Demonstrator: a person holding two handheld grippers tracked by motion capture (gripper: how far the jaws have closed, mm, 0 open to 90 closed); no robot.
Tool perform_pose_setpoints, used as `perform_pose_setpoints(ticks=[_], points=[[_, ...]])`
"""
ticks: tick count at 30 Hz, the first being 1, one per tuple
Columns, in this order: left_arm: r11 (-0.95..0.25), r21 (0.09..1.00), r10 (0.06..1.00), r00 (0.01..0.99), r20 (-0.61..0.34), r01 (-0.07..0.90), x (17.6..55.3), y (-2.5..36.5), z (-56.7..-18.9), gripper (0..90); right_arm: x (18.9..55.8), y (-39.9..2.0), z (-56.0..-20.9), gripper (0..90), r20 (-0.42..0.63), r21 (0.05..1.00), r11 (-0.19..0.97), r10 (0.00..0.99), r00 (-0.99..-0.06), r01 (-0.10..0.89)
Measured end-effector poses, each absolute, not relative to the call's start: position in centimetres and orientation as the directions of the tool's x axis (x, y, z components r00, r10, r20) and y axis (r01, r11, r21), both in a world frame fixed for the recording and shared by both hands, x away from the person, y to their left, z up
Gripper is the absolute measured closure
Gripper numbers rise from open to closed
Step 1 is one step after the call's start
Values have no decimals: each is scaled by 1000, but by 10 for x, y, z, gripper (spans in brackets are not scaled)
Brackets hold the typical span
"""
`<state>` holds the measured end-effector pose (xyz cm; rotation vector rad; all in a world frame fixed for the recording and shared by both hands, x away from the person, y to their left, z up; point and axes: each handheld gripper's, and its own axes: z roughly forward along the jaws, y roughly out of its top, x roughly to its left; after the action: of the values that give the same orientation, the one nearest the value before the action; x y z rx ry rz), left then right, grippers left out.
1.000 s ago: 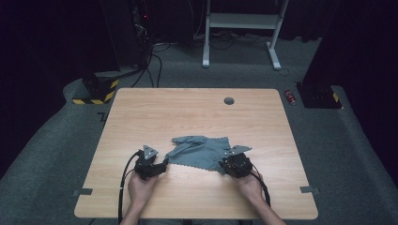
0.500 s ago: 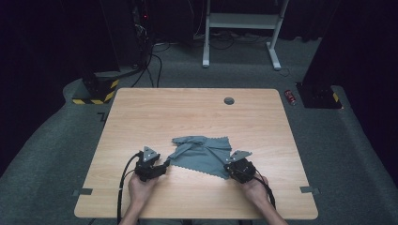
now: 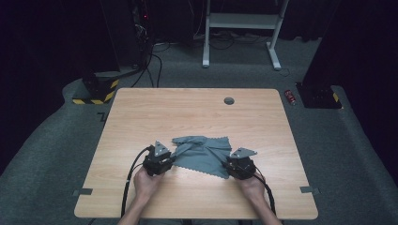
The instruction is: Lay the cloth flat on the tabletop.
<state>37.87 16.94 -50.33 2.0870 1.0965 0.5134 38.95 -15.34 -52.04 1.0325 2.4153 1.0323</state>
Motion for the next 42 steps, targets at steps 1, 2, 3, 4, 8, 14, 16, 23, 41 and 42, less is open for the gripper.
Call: perform_pose_setpoints(ticks=[1, 2, 3, 4, 8, 14, 16, 23, 41, 42], points=[[-380, 746, 823, 568, 3, 547, 379, 166, -502, 654, 389, -155, -522, 665, -2, 734, 468, 726, -688, 492], [-380, 745, 821, 571, -2, 549, 381, 164, -501, 598, 389, -156, -523, 662, 11, 743, 454, 726, -687, 492], [-383, 740, 822, 570, -1, 553, 382, 161, -500, 554, 389, -157, -523, 662, 13, 742, 454, 726, -687, 494], [-387, 737, 823, 568, 5, 554, 383, 159, -500, 525, 389, -157, -523, 664, 8, 743, 456, 726, -688, 490], [-401, 699, 841, 540, 26, 591, 391, 153, -507, 591, 386, -154, -523, 659, -37, 741, 482, 725, -688, 468], [-423, 663, 841, 540, 34, 618, 399, 150, -508, 825, 387, -154, -523, 612, -26, 740, 468, 738, -675, 483], [-426, 664, 842, 539, 42, 614, 401, 148, -503, 867, 387, -154, -523, 585, -21, 738, 466, 738, -674, 487], [-409, 645, 871, 488, 63, 646, 420, 159, -493, 885, 388, -155, -523, 531, -11, 735, 455, 748, -663, 502], [-480, 621, 832, 546, 98, 620, 383, 157, -499, 644, 388, -155, -523, 527, -11, 736, 455, 749, -663, 502], [-482, 613, 831, 548, 95, 625, 383, 157, -502, 656, 388, -155, -523, 527, -12, 736, 455, 749, -662, 502]])
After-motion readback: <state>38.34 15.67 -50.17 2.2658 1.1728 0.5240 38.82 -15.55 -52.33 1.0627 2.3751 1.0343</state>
